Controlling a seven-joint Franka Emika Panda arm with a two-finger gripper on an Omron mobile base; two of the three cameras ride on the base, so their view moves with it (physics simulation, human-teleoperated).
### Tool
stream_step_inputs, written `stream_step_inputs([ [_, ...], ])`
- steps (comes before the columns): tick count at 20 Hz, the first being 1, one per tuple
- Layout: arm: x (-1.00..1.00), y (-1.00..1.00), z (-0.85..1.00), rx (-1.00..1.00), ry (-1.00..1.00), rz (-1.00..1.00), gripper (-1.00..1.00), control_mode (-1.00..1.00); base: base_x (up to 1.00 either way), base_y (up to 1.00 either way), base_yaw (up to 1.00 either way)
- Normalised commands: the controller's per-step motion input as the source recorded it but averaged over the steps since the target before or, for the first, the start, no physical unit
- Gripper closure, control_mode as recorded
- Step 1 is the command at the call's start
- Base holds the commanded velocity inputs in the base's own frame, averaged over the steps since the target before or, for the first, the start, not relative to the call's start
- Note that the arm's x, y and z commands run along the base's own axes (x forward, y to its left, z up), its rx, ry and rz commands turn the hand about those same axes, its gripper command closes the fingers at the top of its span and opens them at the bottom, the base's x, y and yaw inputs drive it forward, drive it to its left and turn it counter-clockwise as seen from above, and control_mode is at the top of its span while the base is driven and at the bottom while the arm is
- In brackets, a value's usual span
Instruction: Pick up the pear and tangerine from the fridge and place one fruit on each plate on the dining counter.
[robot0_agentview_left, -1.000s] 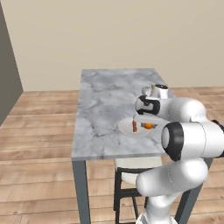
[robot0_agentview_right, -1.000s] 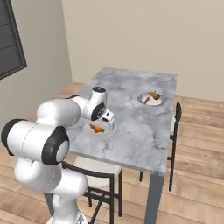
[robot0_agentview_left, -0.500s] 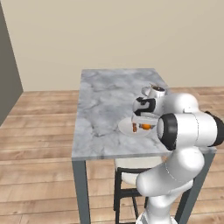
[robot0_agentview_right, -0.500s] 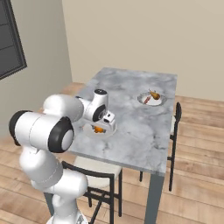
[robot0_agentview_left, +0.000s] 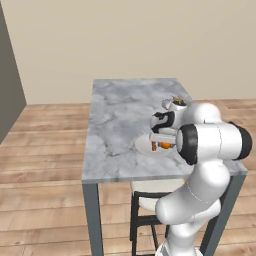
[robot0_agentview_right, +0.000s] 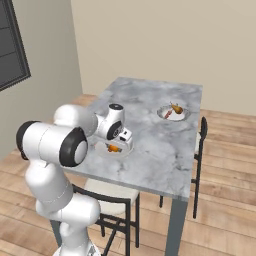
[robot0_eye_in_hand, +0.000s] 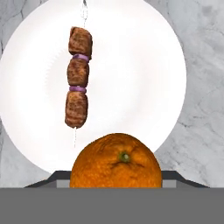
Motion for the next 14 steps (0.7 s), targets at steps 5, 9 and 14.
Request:
stream_step_inputs([
  [5, 0.17, 0.00, -0.10, 0.00, -0.04, 0.00, 1.00, -1.00, 0.00, 0.00, 0.00],
  [9, 0.15, 0.00, -0.10, 0.00, -0.04, 0.00, 1.00, -1.00, 0.00, 0.00, 0.00],
  [14, 0.11, 0.00, -0.14, 0.00, -0.04, 0.00, 1.00, -1.00, 0.00, 0.00, 0.00],
])
